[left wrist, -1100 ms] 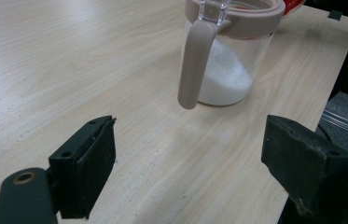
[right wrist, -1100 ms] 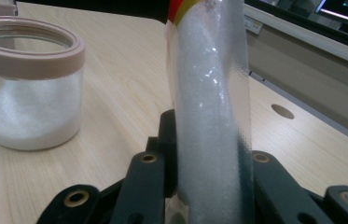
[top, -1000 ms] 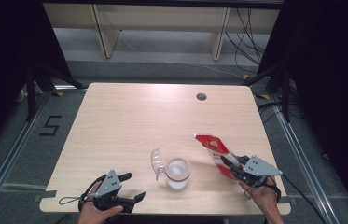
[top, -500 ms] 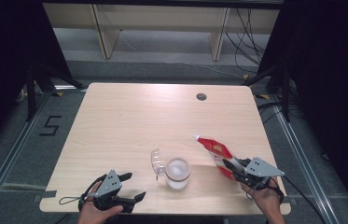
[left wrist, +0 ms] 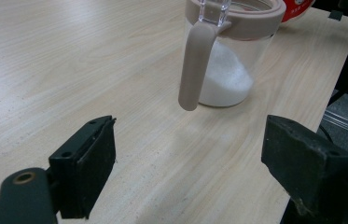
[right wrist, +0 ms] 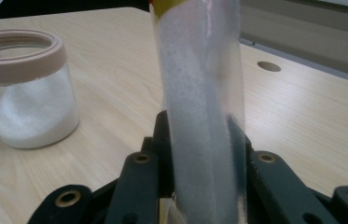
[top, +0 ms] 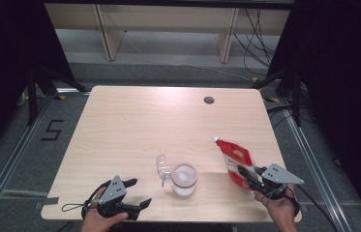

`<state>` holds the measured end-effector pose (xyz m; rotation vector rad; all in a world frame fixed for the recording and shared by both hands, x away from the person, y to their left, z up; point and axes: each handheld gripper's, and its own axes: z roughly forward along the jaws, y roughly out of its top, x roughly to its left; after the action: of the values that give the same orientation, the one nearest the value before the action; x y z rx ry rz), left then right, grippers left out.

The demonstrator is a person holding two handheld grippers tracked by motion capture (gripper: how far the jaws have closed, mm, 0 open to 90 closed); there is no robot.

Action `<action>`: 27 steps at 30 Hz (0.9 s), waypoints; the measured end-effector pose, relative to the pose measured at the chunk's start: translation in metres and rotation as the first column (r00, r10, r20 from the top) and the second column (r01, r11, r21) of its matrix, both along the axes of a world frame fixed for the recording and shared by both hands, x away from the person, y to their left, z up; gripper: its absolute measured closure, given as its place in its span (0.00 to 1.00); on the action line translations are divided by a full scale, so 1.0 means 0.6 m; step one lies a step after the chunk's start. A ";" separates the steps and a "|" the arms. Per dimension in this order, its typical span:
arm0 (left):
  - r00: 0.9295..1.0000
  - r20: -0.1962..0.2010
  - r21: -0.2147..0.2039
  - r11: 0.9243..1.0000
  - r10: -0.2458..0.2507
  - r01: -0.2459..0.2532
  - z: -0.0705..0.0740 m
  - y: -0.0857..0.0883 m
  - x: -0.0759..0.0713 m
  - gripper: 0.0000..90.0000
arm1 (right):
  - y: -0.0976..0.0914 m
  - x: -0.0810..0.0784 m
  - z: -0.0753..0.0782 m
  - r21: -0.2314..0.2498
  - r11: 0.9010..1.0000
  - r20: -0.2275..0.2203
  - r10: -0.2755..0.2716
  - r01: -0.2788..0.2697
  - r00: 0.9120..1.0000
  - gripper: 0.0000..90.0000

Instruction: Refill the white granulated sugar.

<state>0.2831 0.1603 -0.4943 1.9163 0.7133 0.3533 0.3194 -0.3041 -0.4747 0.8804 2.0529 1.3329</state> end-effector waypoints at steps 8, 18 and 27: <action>1.000 0.002 0.008 1.000 -0.001 0.001 0.001 0.000 0.000 0.19 | -0.010 -0.012 -0.001 0.031 0.999 -0.029 -0.028 0.028 0.999 0.80; 1.000 -0.001 0.013 1.000 0.003 -0.003 0.000 -0.001 0.000 0.19 | -0.028 -0.025 -0.002 0.068 0.994 -0.068 -0.083 0.088 0.994 0.78; 1.000 0.000 0.007 1.000 0.001 -0.001 0.000 -0.001 0.001 0.19 | -0.034 -0.024 -0.004 0.077 0.994 -0.052 -0.074 0.078 0.996 0.74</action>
<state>0.2837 0.1599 -0.4942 1.9224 0.7135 0.3567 0.3050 -0.3245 -0.4774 1.0246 1.9946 1.3718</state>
